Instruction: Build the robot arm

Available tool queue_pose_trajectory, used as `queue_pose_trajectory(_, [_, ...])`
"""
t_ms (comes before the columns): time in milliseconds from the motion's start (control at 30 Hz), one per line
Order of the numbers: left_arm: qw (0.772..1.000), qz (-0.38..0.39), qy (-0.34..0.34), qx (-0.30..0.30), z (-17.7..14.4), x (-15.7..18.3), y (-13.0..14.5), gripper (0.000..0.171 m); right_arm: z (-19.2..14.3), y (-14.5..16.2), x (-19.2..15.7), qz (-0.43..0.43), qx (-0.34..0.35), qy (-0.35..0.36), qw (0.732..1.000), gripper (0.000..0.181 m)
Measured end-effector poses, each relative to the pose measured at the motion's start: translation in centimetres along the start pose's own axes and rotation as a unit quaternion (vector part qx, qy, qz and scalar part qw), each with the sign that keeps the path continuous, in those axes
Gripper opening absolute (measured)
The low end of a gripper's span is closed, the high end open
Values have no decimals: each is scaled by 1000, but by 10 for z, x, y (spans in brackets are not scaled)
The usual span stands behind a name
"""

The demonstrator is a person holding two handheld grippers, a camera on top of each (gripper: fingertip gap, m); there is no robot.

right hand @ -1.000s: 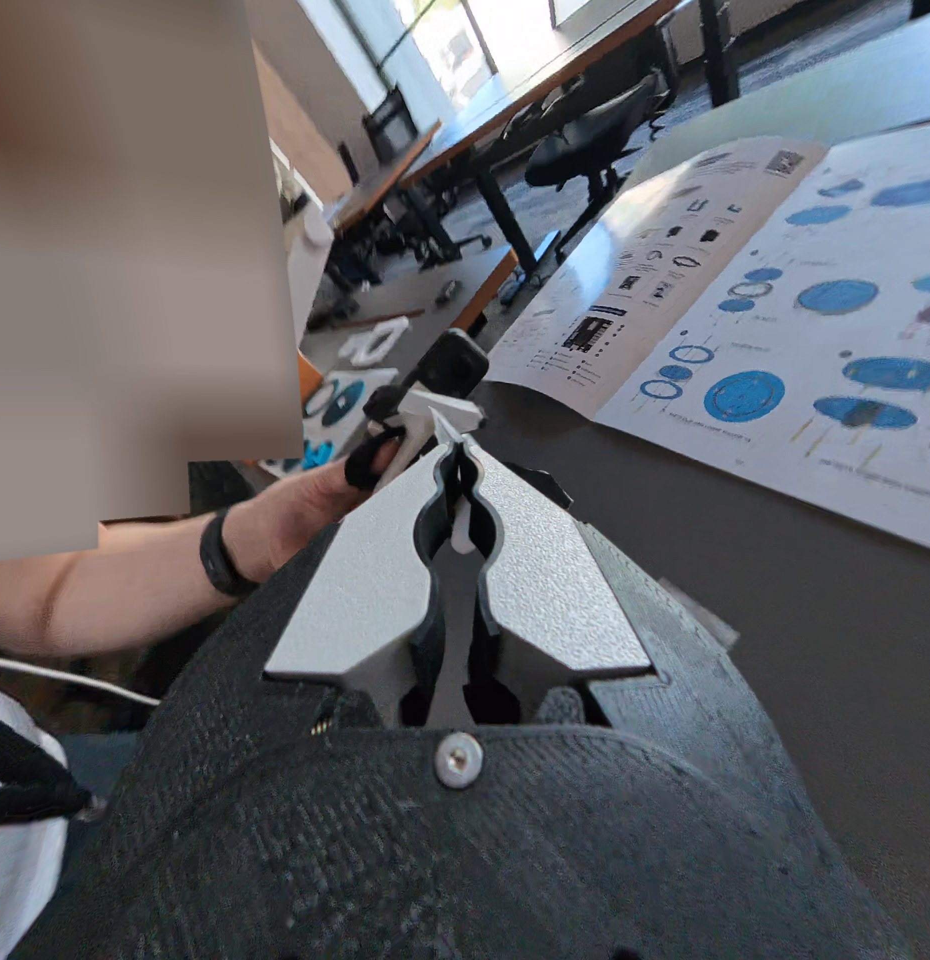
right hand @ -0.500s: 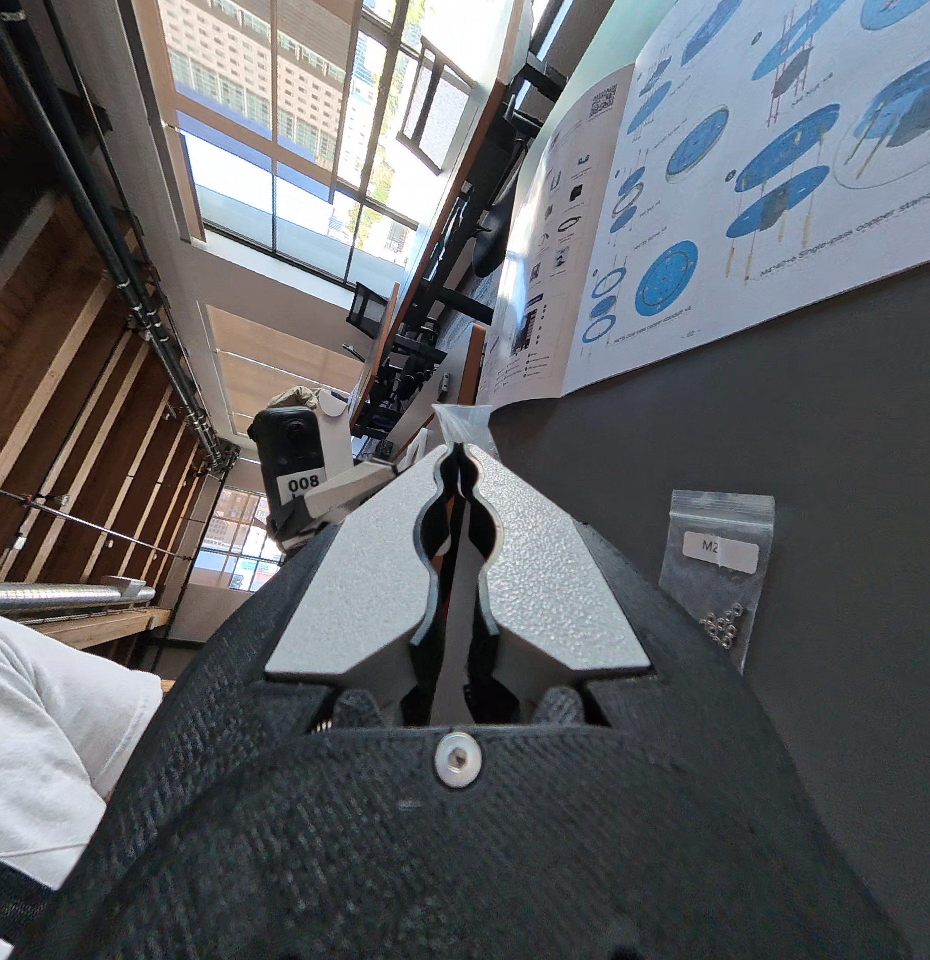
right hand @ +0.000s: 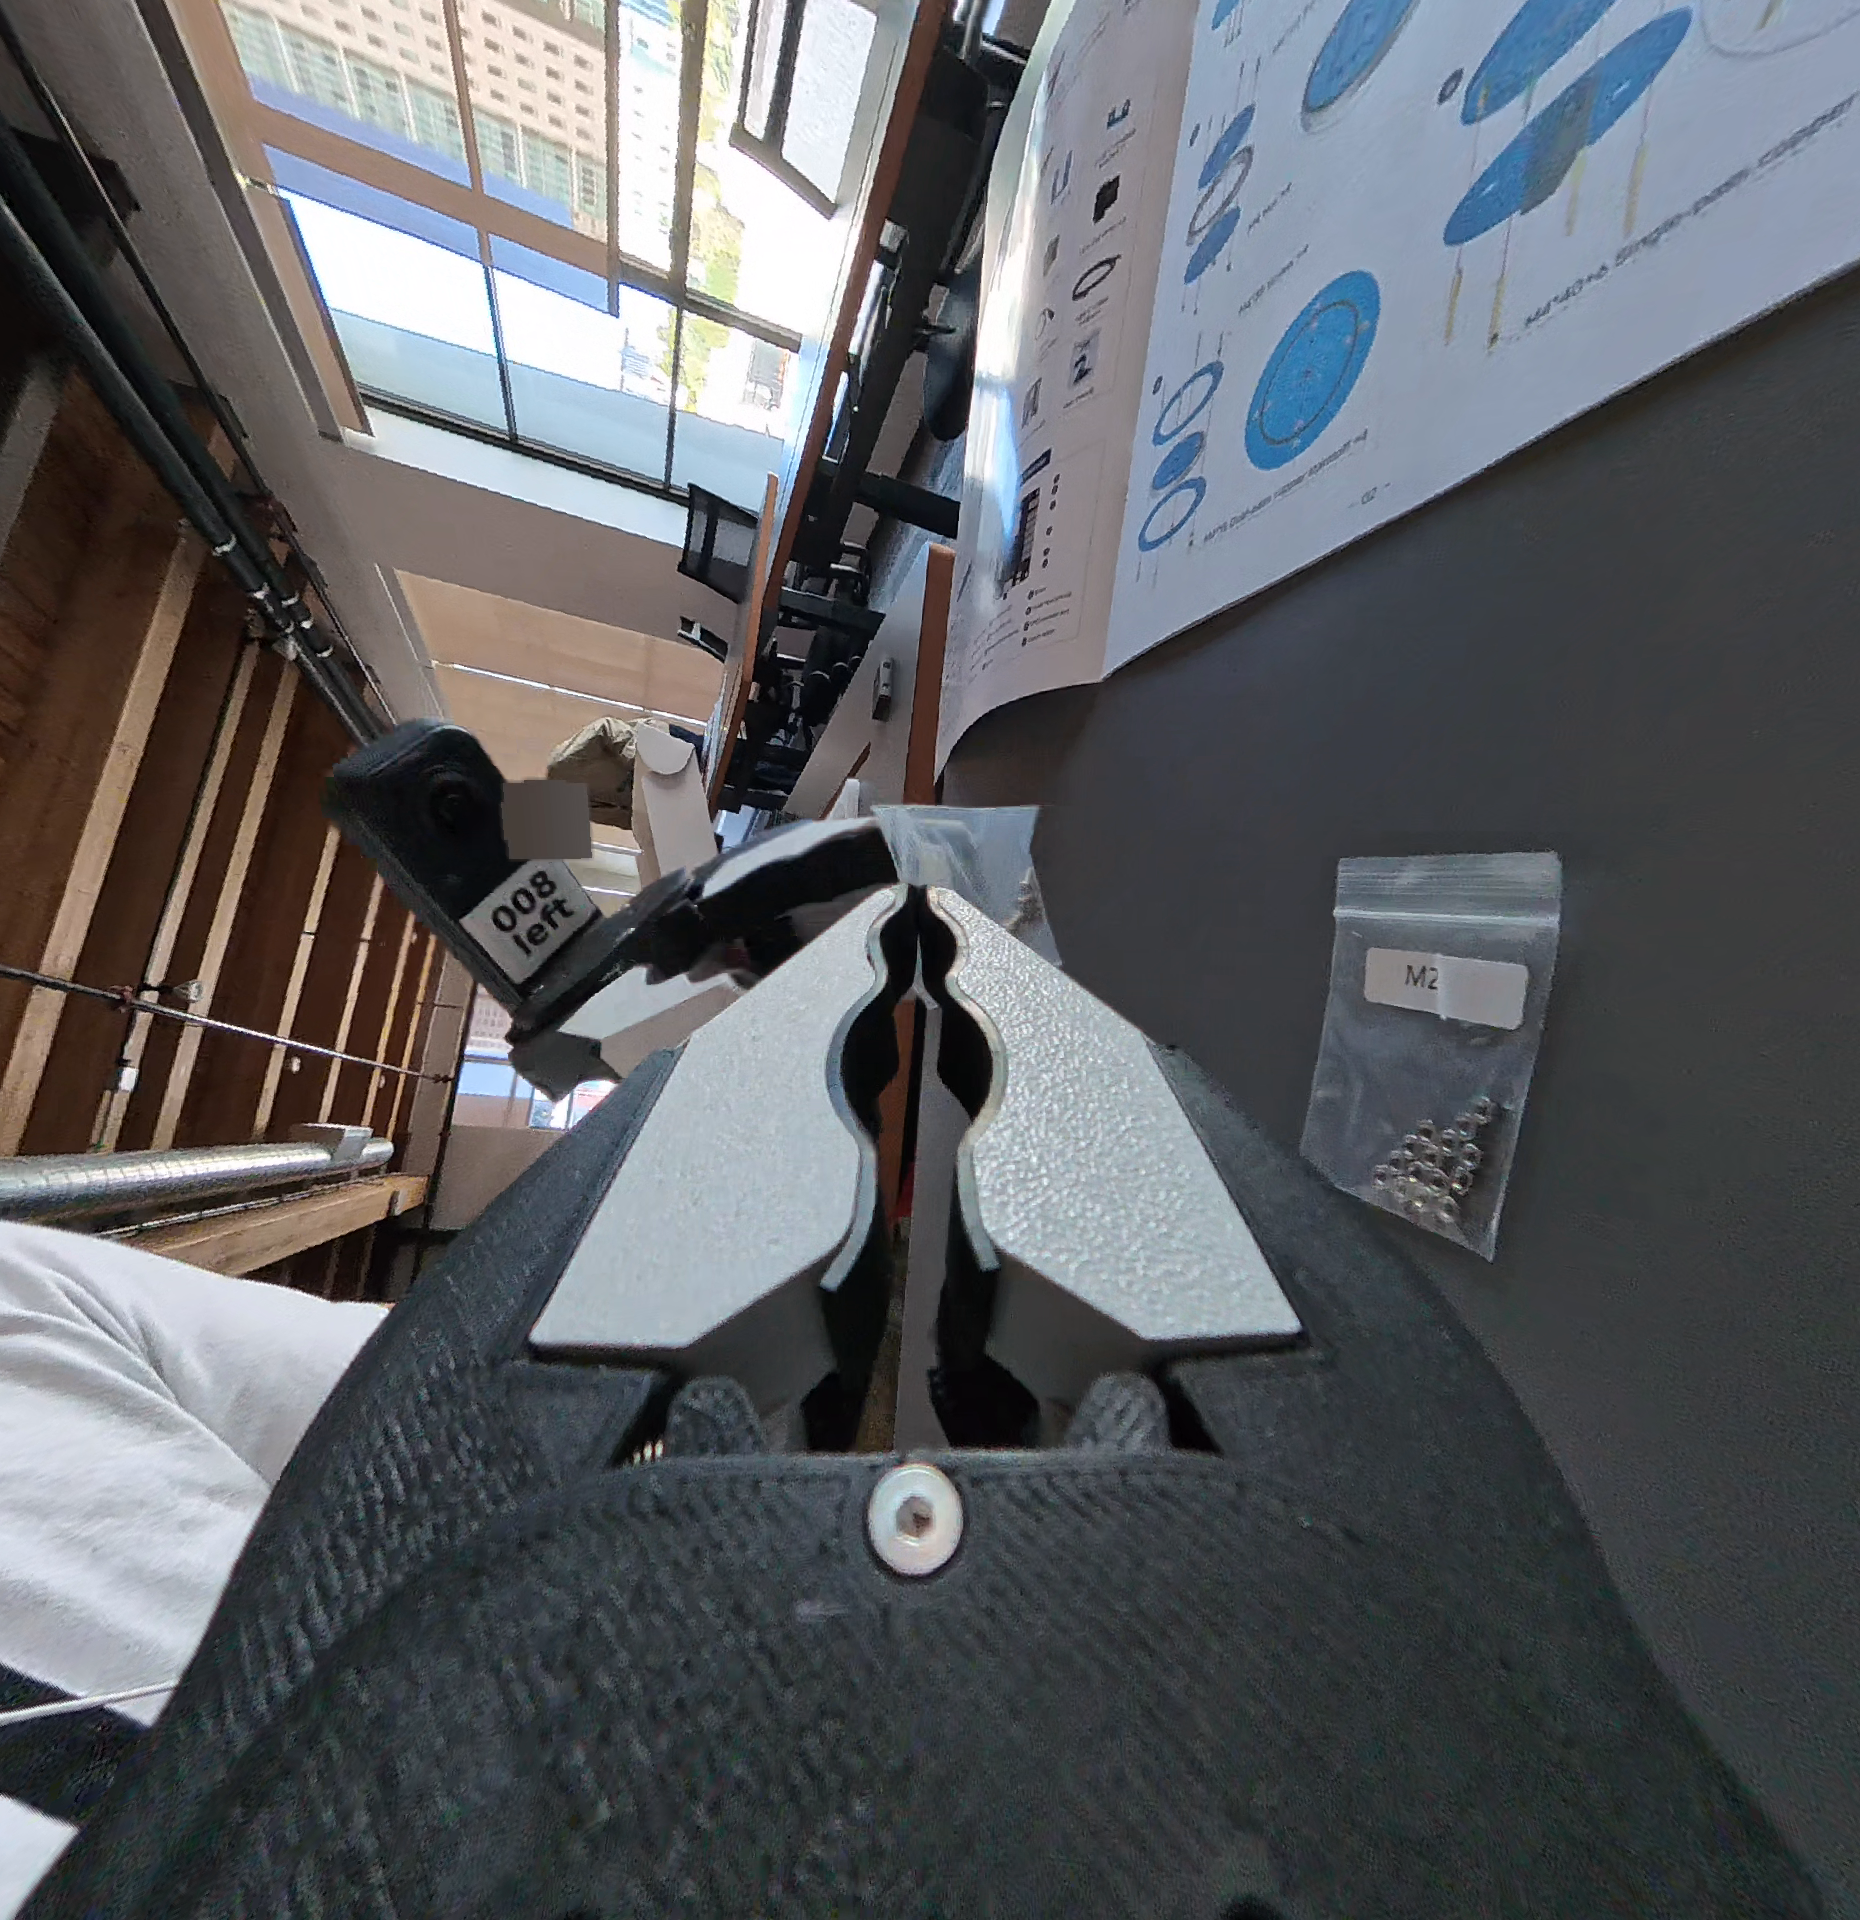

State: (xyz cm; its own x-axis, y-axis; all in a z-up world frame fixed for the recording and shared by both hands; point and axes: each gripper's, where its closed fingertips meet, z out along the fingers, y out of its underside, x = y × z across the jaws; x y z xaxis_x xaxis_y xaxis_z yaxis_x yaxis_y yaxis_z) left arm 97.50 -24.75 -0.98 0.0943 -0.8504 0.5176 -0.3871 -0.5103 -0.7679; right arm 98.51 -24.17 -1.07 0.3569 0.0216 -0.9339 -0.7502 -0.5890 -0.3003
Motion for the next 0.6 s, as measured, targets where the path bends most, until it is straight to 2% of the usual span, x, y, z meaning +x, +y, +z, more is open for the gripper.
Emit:
queue_pose_trajectory(133, [983, 175, -36, -43, 0, -9, 4, 76, -1, 1, 4, 27, -22, 2, 999, 0])
queue_pose_trajectory(233, [963, 260, -47, -60, 9, -7, 10, 85, -1, 2, 7, 50, -32, 3, 998, 0])
queue_pose_trajectory(367, [924, 366, -108, -18, 11, -14, 2, 70, 0, 1, 9, 57, -38, 8, 998, 0])
queue_pose_trajectory(467, [889, 440, -128, -31, 17, -16, 8, 56, 1, 2, 9, 64, -44, 5, 997, 0])
queue_pose_trajectory(533, [884, 448, -125, -44, 21, -17, 12, 56, 2, 3, 10, 65, -52, 5, 997, 0])
queue_pose_trajectory(600, [894, 431, -103, -61, 24, -15, 16, 56, 3, 5, 11, 57, -62, 9, 996, 0])
